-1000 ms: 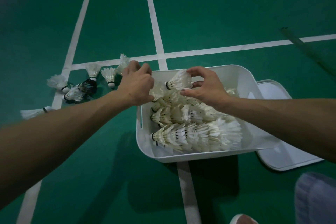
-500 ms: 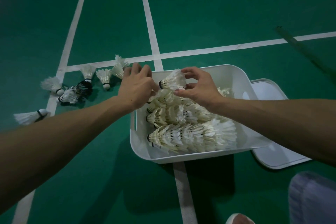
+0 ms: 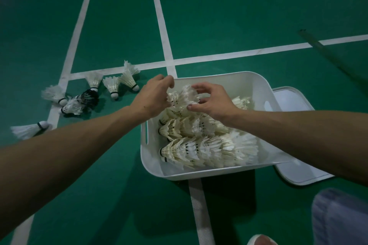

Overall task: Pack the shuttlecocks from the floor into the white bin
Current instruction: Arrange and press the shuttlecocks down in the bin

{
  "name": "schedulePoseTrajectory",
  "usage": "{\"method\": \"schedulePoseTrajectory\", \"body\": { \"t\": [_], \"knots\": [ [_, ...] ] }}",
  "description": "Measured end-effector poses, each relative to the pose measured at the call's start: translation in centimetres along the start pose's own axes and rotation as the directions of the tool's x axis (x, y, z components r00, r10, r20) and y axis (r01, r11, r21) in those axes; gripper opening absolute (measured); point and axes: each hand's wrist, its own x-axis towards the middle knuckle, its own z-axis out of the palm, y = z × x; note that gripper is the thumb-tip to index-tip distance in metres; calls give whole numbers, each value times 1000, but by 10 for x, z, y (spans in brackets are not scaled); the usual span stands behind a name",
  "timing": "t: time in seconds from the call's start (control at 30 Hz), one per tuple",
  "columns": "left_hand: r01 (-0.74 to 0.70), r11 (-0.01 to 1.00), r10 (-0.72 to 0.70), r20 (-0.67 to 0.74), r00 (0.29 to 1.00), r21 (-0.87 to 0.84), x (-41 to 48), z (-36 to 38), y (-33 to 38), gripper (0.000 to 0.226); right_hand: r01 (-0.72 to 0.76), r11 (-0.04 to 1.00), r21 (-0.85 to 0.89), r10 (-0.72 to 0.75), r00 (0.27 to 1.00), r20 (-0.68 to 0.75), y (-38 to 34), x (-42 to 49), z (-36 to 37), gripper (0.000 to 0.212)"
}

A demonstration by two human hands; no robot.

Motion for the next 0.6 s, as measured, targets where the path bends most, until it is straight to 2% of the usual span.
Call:
{"method": "schedulePoseTrajectory", "body": {
  "t": [0.1, 0.23, 0.4, 0.6],
  "knots": [
    [20, 1000, -21, 4, 1000, 10, 1, 3, -3, 36, -19, 999, -37, 19, 1000, -1, 2, 0, 9, 71],
    [5, 994, -6, 13, 1000, 105, 2, 5, -7, 29, -35, 989, -147, 31, 999, -26, -4, 2, 9, 71],
    [3, 990, -8, 34, 999, 138, 3, 1, -13, 26, -14, 987, -158, 8, 999, -35, -9, 7, 5, 78],
    [-60, 974, 46, 68, 997, 219, 2, -2, -17, 25, 55, 972, -227, -62, 998, -23, -13, 6, 29, 57]
  ]
}}
